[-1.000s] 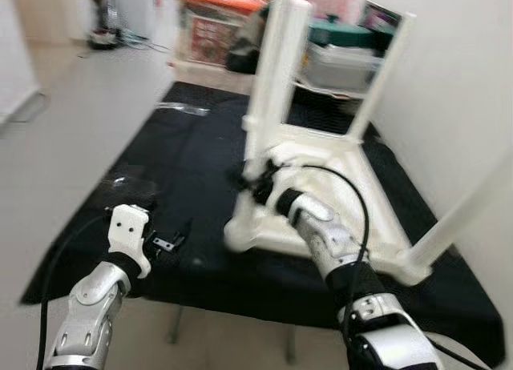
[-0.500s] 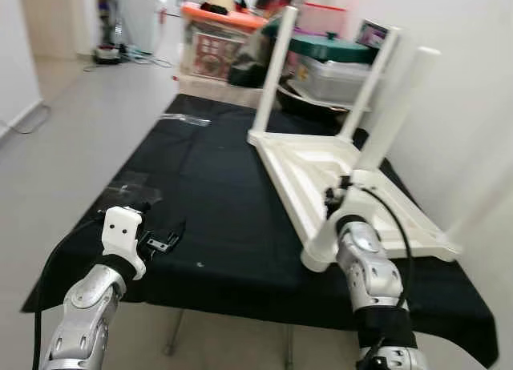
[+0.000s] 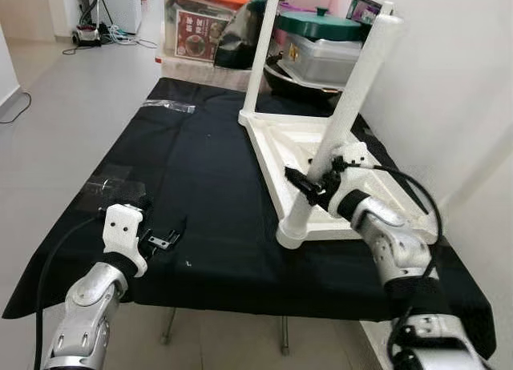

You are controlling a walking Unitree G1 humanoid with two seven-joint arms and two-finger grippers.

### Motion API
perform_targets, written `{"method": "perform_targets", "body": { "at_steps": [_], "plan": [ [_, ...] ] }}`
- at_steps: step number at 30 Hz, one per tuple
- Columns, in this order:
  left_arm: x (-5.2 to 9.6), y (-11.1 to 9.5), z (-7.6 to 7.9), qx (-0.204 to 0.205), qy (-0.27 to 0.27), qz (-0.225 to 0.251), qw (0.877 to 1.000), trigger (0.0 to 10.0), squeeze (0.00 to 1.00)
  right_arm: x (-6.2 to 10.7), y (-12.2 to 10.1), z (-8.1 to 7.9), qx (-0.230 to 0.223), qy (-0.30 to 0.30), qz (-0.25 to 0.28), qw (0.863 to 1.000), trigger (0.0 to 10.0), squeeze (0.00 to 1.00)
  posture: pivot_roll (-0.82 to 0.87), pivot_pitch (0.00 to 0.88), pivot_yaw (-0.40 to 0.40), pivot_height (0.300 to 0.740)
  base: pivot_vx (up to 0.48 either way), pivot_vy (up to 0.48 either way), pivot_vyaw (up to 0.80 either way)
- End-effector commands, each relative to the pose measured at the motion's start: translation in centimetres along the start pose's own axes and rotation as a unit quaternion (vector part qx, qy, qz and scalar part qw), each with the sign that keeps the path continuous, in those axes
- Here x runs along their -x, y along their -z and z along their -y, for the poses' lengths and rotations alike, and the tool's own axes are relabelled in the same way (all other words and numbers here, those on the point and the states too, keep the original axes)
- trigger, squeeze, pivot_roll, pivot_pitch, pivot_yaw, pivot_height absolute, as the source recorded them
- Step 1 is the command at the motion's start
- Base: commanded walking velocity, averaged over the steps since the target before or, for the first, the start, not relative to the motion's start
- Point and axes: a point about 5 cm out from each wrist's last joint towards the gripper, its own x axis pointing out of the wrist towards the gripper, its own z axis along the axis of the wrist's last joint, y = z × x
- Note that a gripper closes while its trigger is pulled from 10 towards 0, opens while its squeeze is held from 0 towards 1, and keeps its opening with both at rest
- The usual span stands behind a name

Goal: Building children table

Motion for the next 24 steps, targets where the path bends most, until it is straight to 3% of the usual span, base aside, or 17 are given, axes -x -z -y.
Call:
{"method": "perform_targets", "body": {
  "at_steps": [1, 2, 6, 7, 8, 9, 10, 13, 14, 17, 18, 19, 20, 21, 22, 23, 24],
  "plan": [
    [-0.3, 0.6, 0.8, 0.006, 0.014, -0.006, 1.000, 10.0, 0.00, -1.5, 1.0, -2.1, 0.004, -0.098, -0.022, 0.995, 10.0, 0.00, 0.15, 0.000, -0.220, 0.740, 0.000, 0.000, 0.00],
    [-0.3, 0.6, 0.8, 0.006, 0.014, -0.006, 1.000, 10.0, 0.00, -1.5, 1.0, -2.1, 0.004, -0.098, -0.022, 0.995, 10.0, 0.00, 0.15, 0.000, -0.220, 0.740, 0.000, 0.000, 0.00],
    [-0.2, 0.7, 0.8, 0.005, 0.014, -0.008, 1.000, 10.0, 0.00, -2.8, 1.8, -4.7, 0.013, -0.180, -0.028, 0.983, 10.0, 0.00, 0.17, 0.000, -0.234, 0.740, 0.000, 0.000, 0.00],
    [-0.1, 0.7, 0.8, 0.004, 0.012, -0.009, 1.000, 10.0, 0.00, -3.2, 2.0, -6.2, 0.017, -0.221, -0.023, 0.975, 4.5, 0.00, 0.18, 0.000, -0.233, 0.740, 0.000, 0.000, 0.00],
    [-0.1, 0.7, 0.8, 0.004, 0.012, -0.009, 1.000, 10.0, 0.00, -3.2, 2.0, -6.2, 0.017, -0.221, -0.023, 0.975, 4.5, 0.00, 0.18, 0.000, -0.233, 0.740, 0.000, 0.000, 0.00],
    [0.0, 0.7, 0.8, 0.004, 0.010, -0.009, 1.000, 10.0, 0.00, -3.5, 2.3, -7.8, 0.013, -0.257, -0.018, 0.966, 2.9, 0.00, 0.18, 0.000, -0.230, 0.740, 0.000, 0.000, 0.00],
    [0.0, 0.7, 0.8, 0.003, 0.009, -0.008, 1.000, 10.0, 0.00, -3.9, 2.9, -8.7, 0.009, -0.252, -0.022, 0.968, 0.0, 0.00, 0.18, 0.000, -0.227, 0.740, 0.000, 0.000, 0.00],
    [0.1, 0.7, 0.8, 0.003, 0.008, -0.008, 1.000, 10.0, 0.00, -4.1, 3.3, -9.1, 0.007, -0.246, -0.024, 0.969, 0.0, 0.00, 0.18, 0.000, -0.227, 0.740, 0.000, 0.000, 0.00],
    [0.2, 0.6, 0.8, 0.003, 0.007, -0.007, 1.000, 10.0, 0.00, -4.8, 4.3, -8.0, -0.003, -0.143, -0.051, 0.988, 0.0, 0.00, 0.17, 0.000, -0.220, 0.740, 0.000, 0.000, 0.00],
    [0.2, 0.6, 0.8, 0.003, 0.007, -0.007, 1.000, 10.0, 0.00, -4.8, 4.3, -8.0, -0.003, -0.143, -0.051, 0.988, 0.0, 0.00, 0.17, 0.000, -0.220, 0.740, 0.000, 0.000, 0.00],
    [0.3, 0.6, 0.7, 0.004, 0.008, -0.006, 1.000, 10.0, 0.00, -4.6, 5.7, -5.3, -0.028, 0.044, -0.094, 0.994, 0.0, 0.00, 0.16, 0.000, -0.206, 0.740, 0.000, 0.000, 0.00],
    [0.3, 0.6, 0.7, 0.004, 0.008, -0.006, 1.000, 10.0, 0.00, -4.6, 5.7, -5.3, -0.028, 0.044, -0.094, 0.994, 0.0, 0.00, 0.16, 0.000, -0.206, 0.740, 0.000, 0.000, 0.00],
    [0.3, 0.5, 0.6, 0.004, 0.008, -0.005, 1.000, 10.0, 0.00, -2.5, 7.2, -2.1, -0.060, 0.245, -0.136, 0.958, 0.0, 0.00, 0.14, 0.000, -0.198, 0.740, 0.000, 0.000, 0.00],
    [0.3, 0.5, 0.6, 0.004, 0.008, -0.005, 1.000, 10.0, 0.00, -2.5, 7.2, -2.1, -0.060, 0.245, -0.136, 0.958, 0.0, 0.00, 0.14, 0.000, -0.198, 0.740, 0.000, 0.000, 0.00],
    [0.3, 0.4, 0.6, 0.005, 0.008, -0.003, 1.000, 10.0, 0.00, 0.3, 8.3, -0.2, -0.068, 0.398, -0.159, 0.901, 0.0, 0.00, 0.14, 0.000, -0.193, 0.740, 0.000, 0.000, 0.00],
    [0.3, 0.4, 0.6, 0.005, 0.008, -0.003, 1.000, 10.0, 0.00, 0.3, 8.3, -0.2, -0.068, 0.398, -0.159, 0.901, 0.0, 0.00, 0.14, 0.000, -0.193, 0.740, 0.000, 0.000, 0.00],
    [0.3, 0.3, 0.5, 0.006, 0.009, -0.002, 1.000, 10.0, 0.00, 2.6, 8.6, 0.8, -0.060, 0.487, -0.163, 0.856, 0.0, 0.00, 0.13, 0.000, -0.188, 0.740, 0.000, 0.000, 0.00]
  ]
}}
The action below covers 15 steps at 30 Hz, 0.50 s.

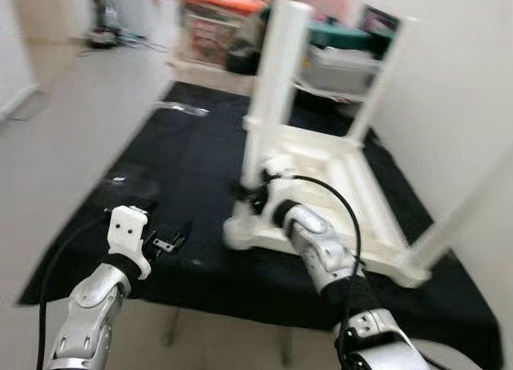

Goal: Building children table

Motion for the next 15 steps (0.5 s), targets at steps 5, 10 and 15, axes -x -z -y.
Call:
{"method": "perform_targets", "body": {
  "at_steps": [5, 10, 15],
  "plan": [
    [-0.3, -0.1, 0.3, 0.002, 0.009, 0.004, 1.000, 10.0, 0.00, 3.0, 2.7, 5.2, 0.056, 0.171, -0.037, 0.983, 1.3, 0.00, 0.11, 0.000, -0.175, 0.740, 0.000, 0.000, 0.00],
    [-0.4, -0.2, 0.3, 0.000, 0.007, 0.004, 1.000, 10.0, 0.00, 2.6, 0.9, 2.6, 0.012, 0.070, 0.007, 0.997, 10.0, 0.67, 0.13, 0.000, -0.190, 0.740, 0.000, 0.000, 0.00],
    [-0.3, -0.2, 0.3, 0.000, 0.005, 0.005, 1.000, 10.0, 0.00, 1.8, -3.3, 2.2, -0.032, 0.019, 0.085, 0.996, 10.0, 1.00, 0.13, 0.000, -0.195, 0.740, 0.000, 0.000, 0.00]
  ]
}}
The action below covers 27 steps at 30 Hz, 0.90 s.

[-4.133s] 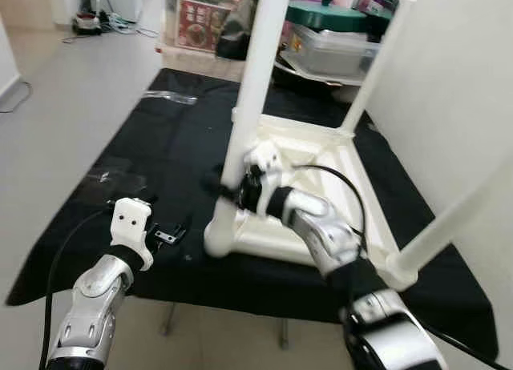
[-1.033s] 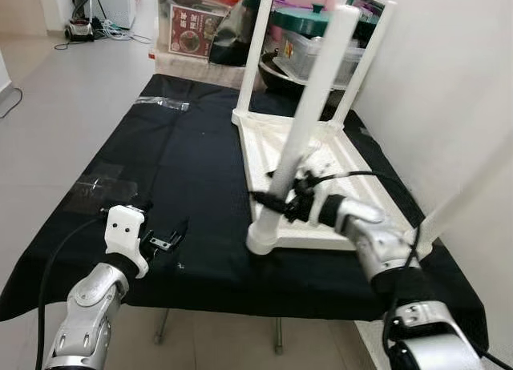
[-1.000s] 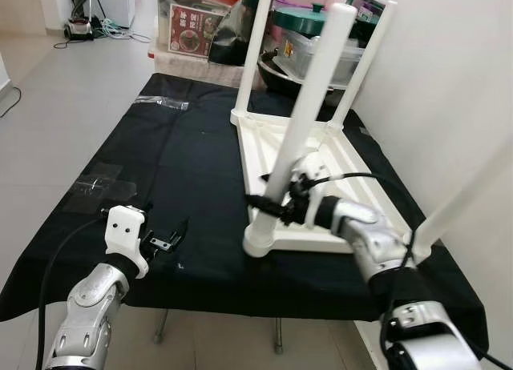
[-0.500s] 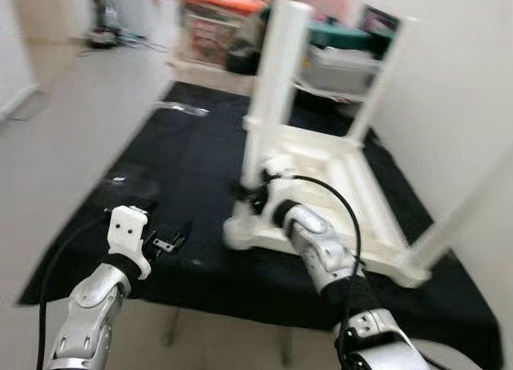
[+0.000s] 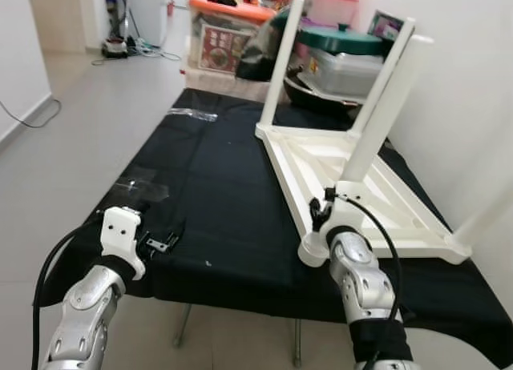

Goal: Building children table

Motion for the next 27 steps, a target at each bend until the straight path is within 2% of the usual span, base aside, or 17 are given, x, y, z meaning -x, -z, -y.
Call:
{"method": "perform_targets", "body": {
  "at_steps": [1, 2, 8, 10, 11, 13, 14, 16, 18, 19, 20, 22, 23, 24, 25, 26, 27],
  "plan": [
    [-0.1, 0.1, 0.5, 0.004, 0.007, 0.000, 1.000, 10.0, 0.00, -0.6, -2.2, 0.6, -0.010, -0.009, 0.036, 0.999, 10.0, 1.00, 0.13, 0.000, -0.195, 0.740, 0.000, 0.000, 0.00],
    [-0.1, 0.1, 0.5, 0.004, 0.006, 0.000, 1.000, 10.0, 0.00, -1.1, -3.7, 0.6, -0.005, -0.045, 0.056, 0.997, 10.0, 0.00, 0.12, 0.000, -0.198, 0.740, 0.000, 0.000, 0.00],
    [-0.1, 0.1, 0.5, 0.006, 0.006, 0.001, 1.000, 10.0, 0.00, -1.1, -7.2, 0.4, 0.022, -0.205, 0.101, 0.973, 10.0, 0.00, 0.12, 0.000, -0.194, 0.740, 0.000, 0.000, 0.00],
    [-0.3, 0.1, 0.6, 0.007, 0.008, 0.002, 1.000, 10.0, 0.00, -0.2, -7.1, -0.1, 0.074, -0.338, 0.099, 0.933, 10.0, 0.00, 0.12, 0.000, -0.195, 0.740, 0.000, 0.000, 0.00],
    [-0.3, 0.1, 0.6, 0.007, 0.008, 0.002, 1.000, 10.0, 0.00, -0.2, -7.1, -0.1, 0.074, -0.338, 0.099, 0.933, 10.0, 0.00, 0.12, 0.000, -0.195, 0.740, 0.000, 0.000, 0.00],
    [-0.5, 0.1, 0.7, 0.008, 0.010, 0.003, 1.000, 10.0, 0.00, 0.7, -4.7, -1.7, 0.124, -0.462, 0.052, 0.876, 10.0, 0.00, 0.12, 0.000, -0.198, 0.740, 0.000, 0.000, 0.00],
    [-0.5, 0.1, 0.7, 0.008, 0.010, 0.003, 1.000, 10.0, 0.00, 0.7, -4.7, -1.7, 0.124, -0.462, 0.052, 0.876, 10.0, 0.00, 0.12, 0.000, -0.198, 0.740, 0.000, 0.000, 0.00],
    [-0.6, 0.1, 0.7, 0.010, 0.009, 0.004, 1.000, 10.0, 0.00, 1.4, -2.3, -4.1, 0.136, -0.541, 0.018, 0.830, 10.0, 0.00, 0.14, 0.000, -0.204, 0.740, 0.000, 0.000, 0.00],
    [-0.6, 0.1, 0.7, 0.010, 0.009, 0.004, 1.000, 10.0, 0.00, 1.4, -2.3, -4.1, 0.136, -0.541, 0.018, 0.830, 10.0, 0.00, 0.14, 0.000, -0.204, 0.740, 0.000, 0.000, 0.00],
    [-0.6, 0.1, 0.7, 0.009, 0.009, 0.004, 1.000, 10.0, 0.00, 1.6, -1.3, -5.6, 0.130, -0.566, 0.008, 0.814, 10.0, 0.00, 0.15, 0.000, -0.213, 0.740, 0.000, 0.000, 0.00],
    [-0.5, 0.1, 0.7, 0.008, 0.008, 0.003, 1.000, 10.0, 0.00, 1.6, -0.4, -7.2, 0.125, -0.579, 0.000, 0.806, 8.7, 0.00, 0.16, 0.000, -0.222, 0.740, 0.000, 0.000, 0.00],
    [-0.5, 0.1, 0.7, 0.008, 0.008, 0.002, 1.000, 10.0, 0.00, 1.6, 0.1, -8.3, 0.123, -0.585, -0.005, 0.801, 8.7, 0.00, 0.16, 0.000, -0.222, 0.740, 0.000, 0.000, 0.00],
    [-0.5, 0.2, 0.7, 0.007, 0.007, 0.002, 1.000, 10.0, 0.00, 1.3, 0.6, -8.8, 0.128, -0.575, -0.009, 0.808, 4.6, 0.00, 0.16, 0.000, -0.222, 0.740, 0.000, 0.000, 0.00],
    [-0.5, 0.2, 0.7, 0.007, 0.006, 0.002, 1.000, 10.0, 0.00, 1.1, 0.8, -9.0, 0.132, -0.567, -0.011, 0.813, 4.6, 0.00, 0.16, 0.000, -0.222, 0.740, 0.000, 0.000, 0.00],
    [-0.5, 0.1, 0.7, 0.007, 0.006, 0.002, 1.000, 10.0, 0.00, 0.6, 1.1, -9.0, 0.143, -0.535, -0.014, 0.832, 2.0, 0.00, 0.16, 0.000, -0.223, 0.740, 0.000, 0.000, 0.00],
    [-0.5, 0.1, 0.7, 0.007, 0.006, 0.002, 1.000, 10.0, 0.00, 0.6, 1.1, -9.0, 0.143, -0.535, -0.014, 0.832, 2.0, 0.00, 0.16, 0.000, -0.223, 0.740, 0.000, 0.000, 0.00],
    [-0.4, 0.1, 0.7, 0.008, 0.005, 0.003, 1.000, 10.0, 0.00, -0.5, 1.4, -8.3, 0.141, -0.456, -0.022, 0.878, 0.0, 0.00, 0.16, 0.000, -0.219, 0.740, 0.000, 0.000, 0.00]
  ]
}}
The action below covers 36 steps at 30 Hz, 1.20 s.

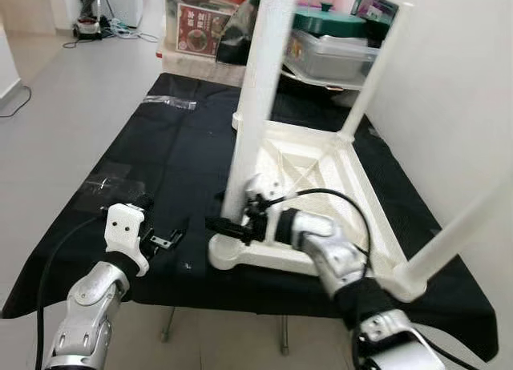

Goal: Building children table

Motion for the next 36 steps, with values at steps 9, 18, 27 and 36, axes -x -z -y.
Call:
{"method": "perform_targets", "body": {
  "at_steps": [9, 18, 27, 36],
  "plan": [
    [0.2, 0.2, 0.3, 0.009, 0.003, 0.000, 1.000, 10.0, 0.00, 9.0, 5.3, 6.7, -0.109, 0.578, -0.148, 0.795, 0.0, 0.00, 0.13, 0.000, -0.201, 0.740, 0.000, 0.000, 0.00],
    [0.1, 0.1, 0.1, 0.009, 0.004, 0.000, 1.000, 10.0, 0.00, 6.5, 4.1, 2.9, -0.112, 0.426, -0.091, 0.893, 10.0, 0.00, 0.11, 0.000, -0.179, 0.740, 0.000, 0.000, 0.00],
    [0.0, 0.2, 0.2, 0.007, 0.003, -0.002, 1.000, 10.0, 0.00, 5.9, -1.3, 4.3, -0.057, 0.272, 0.024, 0.960, 10.0, 0.00, 0.13, 0.000, -0.197, 0.740, 0.000, 0.000, 0.00],
    [-0.1, 0.3, 0.2, 0.009, 0.004, -0.001, 1.000, 10.0, 0.00, 5.4, -3.5, 0.8, 0.028, -0.050, 0.070, 0.996, 10.0, 0.00, 0.16, 0.000, -0.208, 0.740, 0.000, 0.000, 0.00]
  ]
}}
